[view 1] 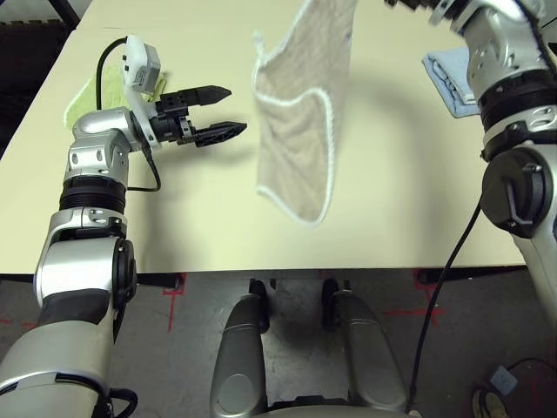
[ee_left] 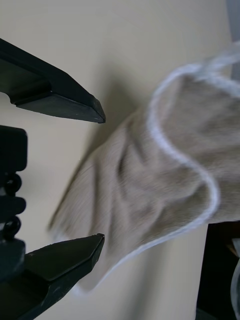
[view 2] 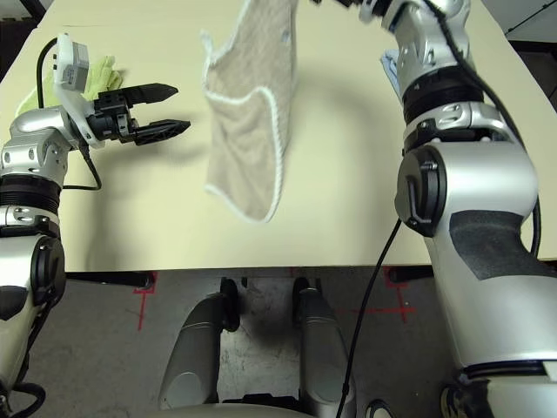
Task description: Fold the towel and set it aside.
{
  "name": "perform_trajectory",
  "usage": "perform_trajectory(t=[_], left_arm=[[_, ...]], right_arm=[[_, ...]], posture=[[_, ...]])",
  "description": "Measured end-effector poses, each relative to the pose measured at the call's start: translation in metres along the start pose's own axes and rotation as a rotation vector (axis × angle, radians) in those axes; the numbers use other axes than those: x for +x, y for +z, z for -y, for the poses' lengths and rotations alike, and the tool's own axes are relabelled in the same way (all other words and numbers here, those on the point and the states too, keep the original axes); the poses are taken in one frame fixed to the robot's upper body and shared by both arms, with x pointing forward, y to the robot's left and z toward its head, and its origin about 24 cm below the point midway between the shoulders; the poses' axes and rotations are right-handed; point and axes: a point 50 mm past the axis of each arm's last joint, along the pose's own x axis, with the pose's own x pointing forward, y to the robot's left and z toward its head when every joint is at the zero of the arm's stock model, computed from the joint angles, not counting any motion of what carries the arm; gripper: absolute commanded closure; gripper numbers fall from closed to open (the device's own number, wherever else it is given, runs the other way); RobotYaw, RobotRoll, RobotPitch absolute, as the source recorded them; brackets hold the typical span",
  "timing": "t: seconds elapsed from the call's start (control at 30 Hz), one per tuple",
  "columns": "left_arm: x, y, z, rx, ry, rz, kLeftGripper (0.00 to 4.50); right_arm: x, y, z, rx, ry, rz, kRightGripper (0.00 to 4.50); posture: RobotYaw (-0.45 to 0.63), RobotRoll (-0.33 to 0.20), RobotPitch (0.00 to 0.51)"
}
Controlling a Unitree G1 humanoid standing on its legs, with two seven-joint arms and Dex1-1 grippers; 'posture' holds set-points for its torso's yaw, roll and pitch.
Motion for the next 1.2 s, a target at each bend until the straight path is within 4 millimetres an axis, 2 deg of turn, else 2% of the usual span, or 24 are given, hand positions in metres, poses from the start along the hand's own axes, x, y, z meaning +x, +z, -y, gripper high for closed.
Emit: perform_trajectory(t=[0.13,0.23,0.37,0.5,0.63,0.77,0.87,1.07,1.2], left_arm=[[0.009,0.006,-0.002,0.002,0.023,0.042,0.0],[0.013,0.004,-0.004,-0.028,0.074,0.069,0.0],[0.024,0.003,-0.009,-0.047,0.172,0.097,0.0],[0.034,0.021,-0.018,0.01,0.292,0.137,0.0],[0.048,0.043,-0.024,0.066,0.367,0.21,0.0],[0.076,0.07,-0.016,0.072,0.272,0.313,0.0],[0.085,0.085,-0.01,0.048,0.165,0.362,0.0],[0.087,0.094,-0.002,-0.036,0.071,0.382,0.0],[0.092,0.092,0.001,-0.03,0.089,0.335,0.0]], right_arm=[[0.018,0.046,0.01,-0.041,-0.033,0.158,4.46],[0.017,0.055,0.016,-0.046,-0.055,0.188,4.46],[0.013,0.041,0.012,-0.015,-0.046,0.159,4.46],[0.007,0.021,0.007,0.029,-0.04,0.11,4.46],[0.005,0.017,0.007,0.042,-0.043,0.096,4.46],[0.007,0.013,0.003,0.058,-0.035,0.089,4.46],[0.009,0.008,-0.001,0.075,-0.026,0.082,4.46],[0.006,0.004,-0.002,0.082,-0.032,0.073,4.46],[0.007,0.004,-0.002,0.087,-0.032,0.075,4.46]], posture=[[-0.04,0.0,0.293],[-0.03,0.0,0.292],[-0.02,0.0,0.295],[-0.01,0.0,0.299],[-0.01,0.0,0.3],[-0.01,0.0,0.301],[0.0,0.0,0.303],[0.01,0.0,0.308],[0.0,0.0,0.31]])
